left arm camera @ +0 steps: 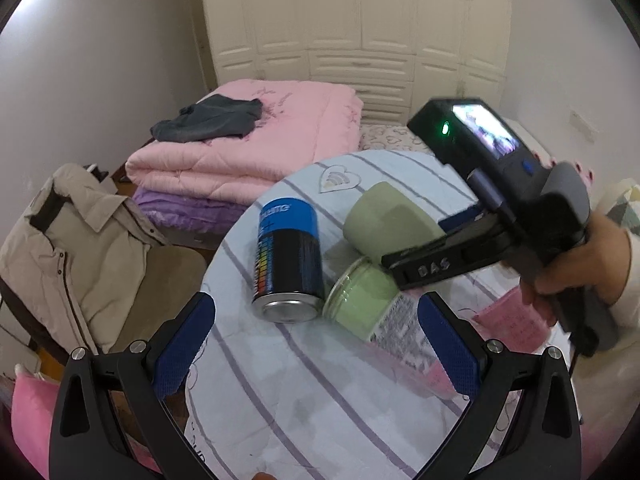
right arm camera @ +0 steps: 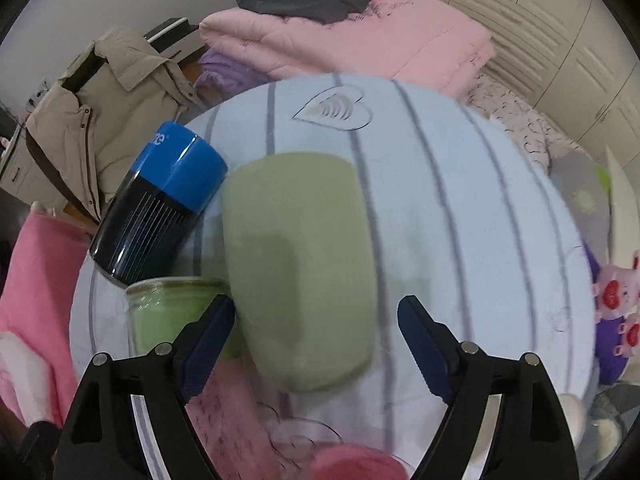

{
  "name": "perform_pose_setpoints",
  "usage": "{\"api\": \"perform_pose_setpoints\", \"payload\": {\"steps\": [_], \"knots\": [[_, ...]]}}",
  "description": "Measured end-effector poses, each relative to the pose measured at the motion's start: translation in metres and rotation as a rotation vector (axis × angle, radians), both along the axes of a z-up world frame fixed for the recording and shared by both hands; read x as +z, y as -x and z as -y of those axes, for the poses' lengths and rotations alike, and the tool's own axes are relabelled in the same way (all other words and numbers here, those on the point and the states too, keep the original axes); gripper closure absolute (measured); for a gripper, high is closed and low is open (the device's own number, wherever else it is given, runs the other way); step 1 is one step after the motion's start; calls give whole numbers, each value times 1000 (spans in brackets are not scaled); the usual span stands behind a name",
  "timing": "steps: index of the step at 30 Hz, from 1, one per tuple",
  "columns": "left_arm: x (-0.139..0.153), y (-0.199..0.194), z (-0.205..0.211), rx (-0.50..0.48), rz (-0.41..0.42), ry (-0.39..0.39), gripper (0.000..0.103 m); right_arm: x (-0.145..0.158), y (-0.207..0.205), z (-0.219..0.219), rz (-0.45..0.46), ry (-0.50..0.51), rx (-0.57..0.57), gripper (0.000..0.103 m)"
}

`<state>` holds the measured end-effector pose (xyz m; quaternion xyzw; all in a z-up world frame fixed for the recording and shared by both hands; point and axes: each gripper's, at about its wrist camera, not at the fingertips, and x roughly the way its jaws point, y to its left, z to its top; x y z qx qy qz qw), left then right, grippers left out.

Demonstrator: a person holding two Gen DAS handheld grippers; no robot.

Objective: Flip cup upright
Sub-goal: 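Lift the green cup with the right tool and carry it away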

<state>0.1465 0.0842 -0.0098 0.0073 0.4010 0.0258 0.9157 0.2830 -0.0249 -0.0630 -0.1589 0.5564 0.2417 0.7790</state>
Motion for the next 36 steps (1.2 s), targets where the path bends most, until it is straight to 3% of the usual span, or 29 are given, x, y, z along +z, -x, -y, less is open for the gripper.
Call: {"api": "perform_pose_setpoints", "payload": {"steps": [2, 4, 17, 26, 36], "knots": [[-2, -3, -1, 9, -10, 6, 1, -9, -2, -3, -17, -1, -10, 25], [-4, -4, -1, 13, -20, 2, 1, -10, 1, -4, -1, -3, -16, 26], [6, 10, 2, -11, 0, 26, 1, 40, 40, 14, 143, -18, -144, 26], [15, 49, 6, -61, 28, 47, 1, 66, 120, 26, 207, -70, -259, 26], [3, 98, 12, -109, 9, 16, 1, 60, 194, 53, 225, -137, -435, 26]]}}
